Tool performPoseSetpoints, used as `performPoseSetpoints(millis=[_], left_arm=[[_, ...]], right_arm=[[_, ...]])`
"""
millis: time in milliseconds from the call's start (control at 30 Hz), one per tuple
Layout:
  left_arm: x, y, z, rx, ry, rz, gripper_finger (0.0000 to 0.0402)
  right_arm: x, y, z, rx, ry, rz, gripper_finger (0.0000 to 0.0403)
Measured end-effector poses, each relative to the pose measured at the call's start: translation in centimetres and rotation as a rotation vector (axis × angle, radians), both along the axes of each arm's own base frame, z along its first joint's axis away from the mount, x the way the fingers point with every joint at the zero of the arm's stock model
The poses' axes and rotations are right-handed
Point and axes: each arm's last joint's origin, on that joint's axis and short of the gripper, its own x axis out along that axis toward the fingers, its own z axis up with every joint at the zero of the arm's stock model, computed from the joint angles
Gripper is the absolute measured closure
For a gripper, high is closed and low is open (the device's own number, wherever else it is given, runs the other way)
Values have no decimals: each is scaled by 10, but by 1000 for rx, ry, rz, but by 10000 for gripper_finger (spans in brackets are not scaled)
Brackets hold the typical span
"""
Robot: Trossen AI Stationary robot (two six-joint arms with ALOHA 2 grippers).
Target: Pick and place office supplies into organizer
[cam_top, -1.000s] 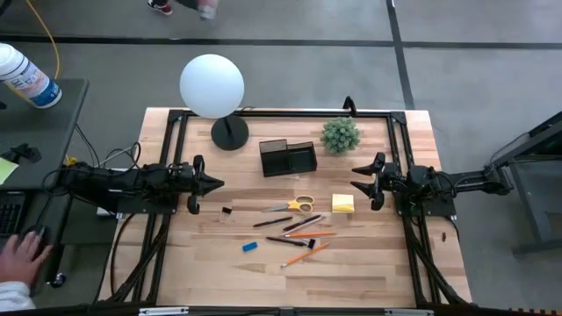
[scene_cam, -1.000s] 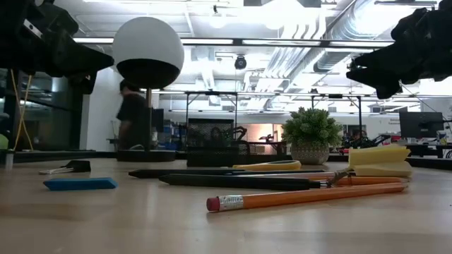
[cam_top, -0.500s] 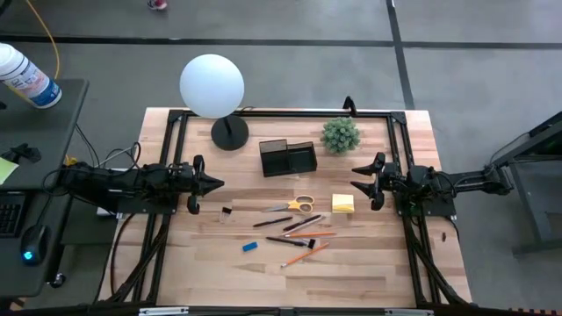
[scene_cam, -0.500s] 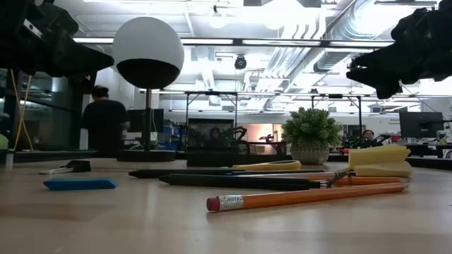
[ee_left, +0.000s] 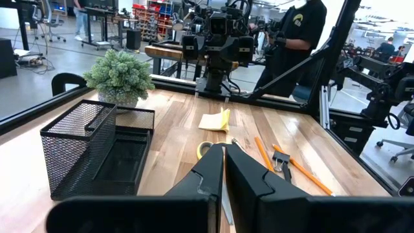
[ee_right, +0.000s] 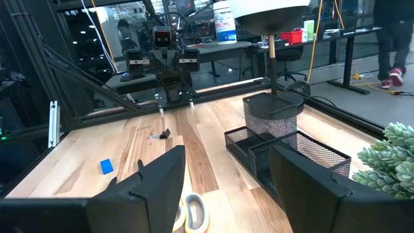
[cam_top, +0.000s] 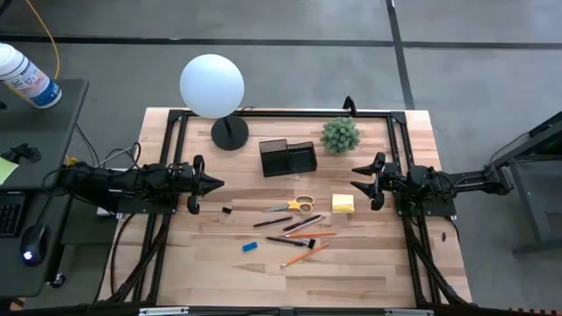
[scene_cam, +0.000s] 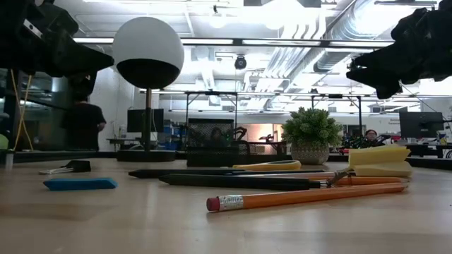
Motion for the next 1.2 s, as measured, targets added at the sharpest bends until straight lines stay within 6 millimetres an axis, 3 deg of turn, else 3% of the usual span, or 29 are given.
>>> performPoseSetpoints(millis=[1200], left_arm=[[0, 0, 3, -1, -26, 0, 394]], right_arm=[[0, 0, 0, 0, 0, 0, 179]])
